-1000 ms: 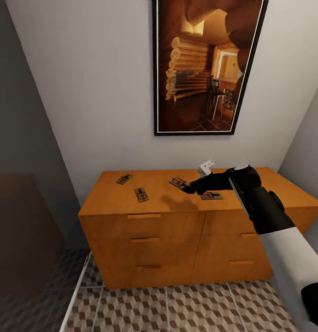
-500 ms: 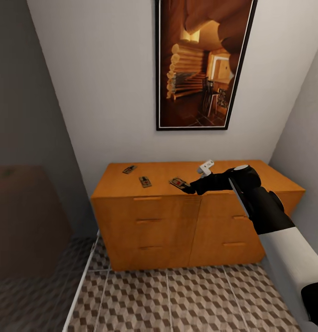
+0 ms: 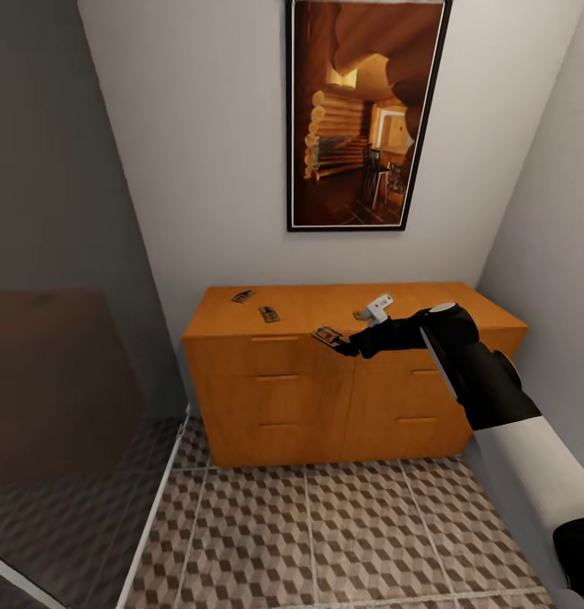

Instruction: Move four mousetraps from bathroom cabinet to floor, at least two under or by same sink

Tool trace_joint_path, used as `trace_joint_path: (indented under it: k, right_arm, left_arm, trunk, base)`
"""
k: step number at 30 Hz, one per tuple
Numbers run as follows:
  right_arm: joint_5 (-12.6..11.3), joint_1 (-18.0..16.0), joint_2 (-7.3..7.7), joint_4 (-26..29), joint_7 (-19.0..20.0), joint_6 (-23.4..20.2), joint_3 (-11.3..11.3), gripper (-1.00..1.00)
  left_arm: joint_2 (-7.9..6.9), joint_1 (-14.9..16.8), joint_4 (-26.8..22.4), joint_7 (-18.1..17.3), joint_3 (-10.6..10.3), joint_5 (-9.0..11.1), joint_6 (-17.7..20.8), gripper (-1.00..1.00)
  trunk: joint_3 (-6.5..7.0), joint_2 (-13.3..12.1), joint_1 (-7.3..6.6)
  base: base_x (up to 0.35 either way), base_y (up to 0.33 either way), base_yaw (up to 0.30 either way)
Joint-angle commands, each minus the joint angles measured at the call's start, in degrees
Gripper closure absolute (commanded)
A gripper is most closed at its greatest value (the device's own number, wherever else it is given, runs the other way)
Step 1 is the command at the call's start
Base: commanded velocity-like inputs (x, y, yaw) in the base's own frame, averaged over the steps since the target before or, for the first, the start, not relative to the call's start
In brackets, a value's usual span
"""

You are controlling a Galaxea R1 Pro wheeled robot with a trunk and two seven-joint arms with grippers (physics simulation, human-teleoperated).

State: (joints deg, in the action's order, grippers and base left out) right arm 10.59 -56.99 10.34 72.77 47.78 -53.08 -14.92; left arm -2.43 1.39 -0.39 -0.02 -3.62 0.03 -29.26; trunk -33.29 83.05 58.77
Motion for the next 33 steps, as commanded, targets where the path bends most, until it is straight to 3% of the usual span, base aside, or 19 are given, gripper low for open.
trace_joint_path:
  k: [1,10,17,22,28,30,32,33]
  right_arm:
    - [0.48,-0.05,0.03,-0.04,0.23,-0.18,-0.08,1.00]
    - [0.42,-0.04,0.04,-0.56,0.11,-0.02,-0.12,1.00]
    - [0.41,0.08,0.03,-6.85,0.12,2.04,-0.19,1.00]
    - [0.40,0.11,-0.02,-15.13,0.12,9.10,-0.19,1.00]
    - [0.53,0.12,0.02,-33.11,0.05,24.09,-0.16,1.00]
    - [0.55,0.12,0.04,-36.86,0.04,27.82,-0.17,1.00]
    - [0.67,0.12,0.07,-44.09,-0.04,35.24,-0.14,1.00]
    - [0.68,0.12,0.08,-45.89,-0.08,36.98,-0.14,1.00]
  left_arm:
    - [0.01,0.02,0.03,0.02,-0.33,0.04,-0.18,-1.00]
    - [-0.02,0.02,0.02,0.02,-0.28,-0.05,-0.18,-1.00]
    - [-0.03,0.01,0.02,0.02,-0.25,-0.10,-0.18,-1.00]
    - [-0.03,0.01,0.01,0.02,-0.25,-0.09,-0.18,-1.00]
    - [-0.03,0.01,0.02,0.02,-0.25,0.01,-0.18,-1.00]
    - [-0.03,0.01,0.03,0.02,-0.25,0.03,-0.18,-1.00]
    - [-0.03,0.01,0.03,0.02,-0.25,0.05,-0.18,-1.00]
    - [-0.03,0.01,0.03,0.02,-0.25,0.05,-0.18,-1.00]
  trunk:
    - [-0.06,0.03,-0.04]
    - [-0.06,0.03,-0.04]
    - [-0.06,0.03,-0.04]
    - [-0.06,0.03,-0.04]
    - [-0.06,0.03,-0.04]
    - [-0.06,0.03,-0.04]
    - [-0.06,0.03,-0.04]
    - [-0.06,0.03,-0.04]
  base:
    - [-0.336,0.000,0.000]
    - [-0.314,0.000,0.000]
    - [-0.067,0.000,0.000]
    - [-0.008,0.000,0.000]
    - [-0.001,0.000,0.000]
    - [0.000,0.000,0.000]
    - [0.000,0.000,0.000]
    - [0.000,0.000,0.000]
